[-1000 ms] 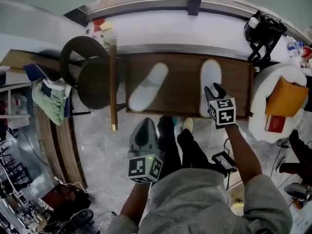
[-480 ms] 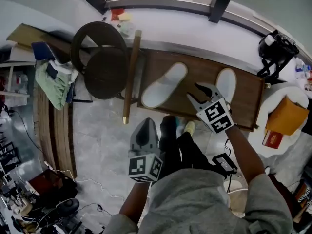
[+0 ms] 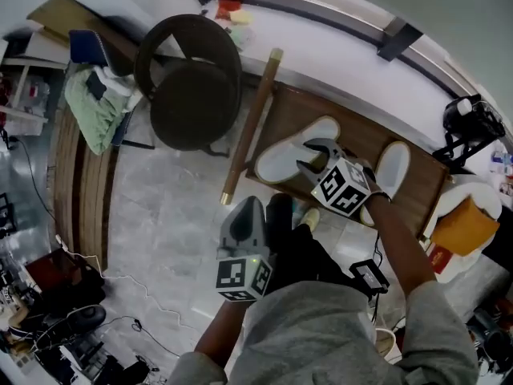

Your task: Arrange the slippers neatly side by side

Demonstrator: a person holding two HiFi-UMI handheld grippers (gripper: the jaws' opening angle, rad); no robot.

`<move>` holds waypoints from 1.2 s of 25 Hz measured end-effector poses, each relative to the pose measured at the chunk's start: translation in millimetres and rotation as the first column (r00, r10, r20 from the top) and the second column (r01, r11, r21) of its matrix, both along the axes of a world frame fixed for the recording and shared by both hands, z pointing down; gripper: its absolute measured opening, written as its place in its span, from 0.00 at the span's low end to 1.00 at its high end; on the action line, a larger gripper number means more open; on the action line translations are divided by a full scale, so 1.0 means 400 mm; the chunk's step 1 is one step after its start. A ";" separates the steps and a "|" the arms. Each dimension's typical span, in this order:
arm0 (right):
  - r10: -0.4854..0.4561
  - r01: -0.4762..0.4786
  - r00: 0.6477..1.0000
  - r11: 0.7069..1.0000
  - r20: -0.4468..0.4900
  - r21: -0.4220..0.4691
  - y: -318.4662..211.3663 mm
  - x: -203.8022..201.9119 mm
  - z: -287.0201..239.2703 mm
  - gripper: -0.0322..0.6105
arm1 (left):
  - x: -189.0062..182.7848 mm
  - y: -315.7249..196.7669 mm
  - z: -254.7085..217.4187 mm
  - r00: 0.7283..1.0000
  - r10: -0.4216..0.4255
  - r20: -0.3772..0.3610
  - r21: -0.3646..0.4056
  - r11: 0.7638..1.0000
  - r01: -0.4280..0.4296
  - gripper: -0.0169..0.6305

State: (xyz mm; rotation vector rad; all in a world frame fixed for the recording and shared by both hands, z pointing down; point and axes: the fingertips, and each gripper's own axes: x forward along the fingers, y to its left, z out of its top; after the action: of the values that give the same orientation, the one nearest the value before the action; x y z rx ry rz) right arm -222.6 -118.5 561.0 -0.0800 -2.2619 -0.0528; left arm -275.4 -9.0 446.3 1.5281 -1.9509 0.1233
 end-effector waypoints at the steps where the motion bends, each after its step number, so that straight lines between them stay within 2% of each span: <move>1: -0.026 0.026 1.000 1.000 -0.007 0.001 -0.004 -0.015 0.010 0.30 | -0.010 -0.002 0.003 1.000 -0.006 -0.004 -0.001 1.000 0.006 0.05; 9: -0.195 0.193 0.978 0.980 -0.068 -0.047 -0.004 -0.097 0.096 0.30 | -0.099 0.000 0.024 0.998 -0.043 -0.036 -0.033 0.999 0.042 0.05; 12: -0.274 0.263 0.957 0.958 -0.095 -0.116 0.015 -0.098 0.122 0.30 | -0.121 -0.008 0.037 0.998 -0.039 -0.042 -0.048 0.998 0.037 0.05; 17: -0.400 0.358 0.898 0.907 -0.182 -0.222 0.043 -0.042 0.161 0.29 | -0.137 -0.042 0.046 0.999 -0.014 -0.048 -0.051 0.999 0.012 0.05; 18: -0.404 0.361 0.895 0.904 -0.190 -0.228 0.045 -0.036 0.168 0.28 | -0.138 -0.049 0.047 0.999 -0.009 -0.050 -0.052 0.999 0.006 0.05; 20: -0.404 0.361 0.892 0.907 -0.202 -0.216 0.041 -0.028 0.181 0.17 | -0.140 -0.064 0.048 0.998 0.002 -0.055 -0.051 0.999 -0.004 0.05; 22: -0.391 0.352 0.899 0.912 -0.195 -0.210 0.038 -0.026 0.186 0.13 | -0.140 -0.075 0.047 0.998 0.013 -0.060 -0.048 0.999 -0.016 0.05; 25: -0.344 0.304 0.926 0.922 -0.152 -0.239 0.038 -0.034 0.174 0.11 | -0.140 -0.083 0.048 0.998 0.029 -0.063 -0.047 0.998 -0.032 0.05; 30: -0.206 0.178 0.975 0.946 -0.080 -0.271 0.013 -0.037 0.128 0.11 | -0.126 -0.094 0.050 0.996 0.059 -0.062 -0.045 0.997 -0.061 0.05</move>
State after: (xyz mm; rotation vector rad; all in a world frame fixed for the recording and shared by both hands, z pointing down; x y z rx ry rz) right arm -237.6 -113.4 612.0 -0.4353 -2.1353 0.1453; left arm -325.8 -46.4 466.3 1.5429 -1.8431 0.1458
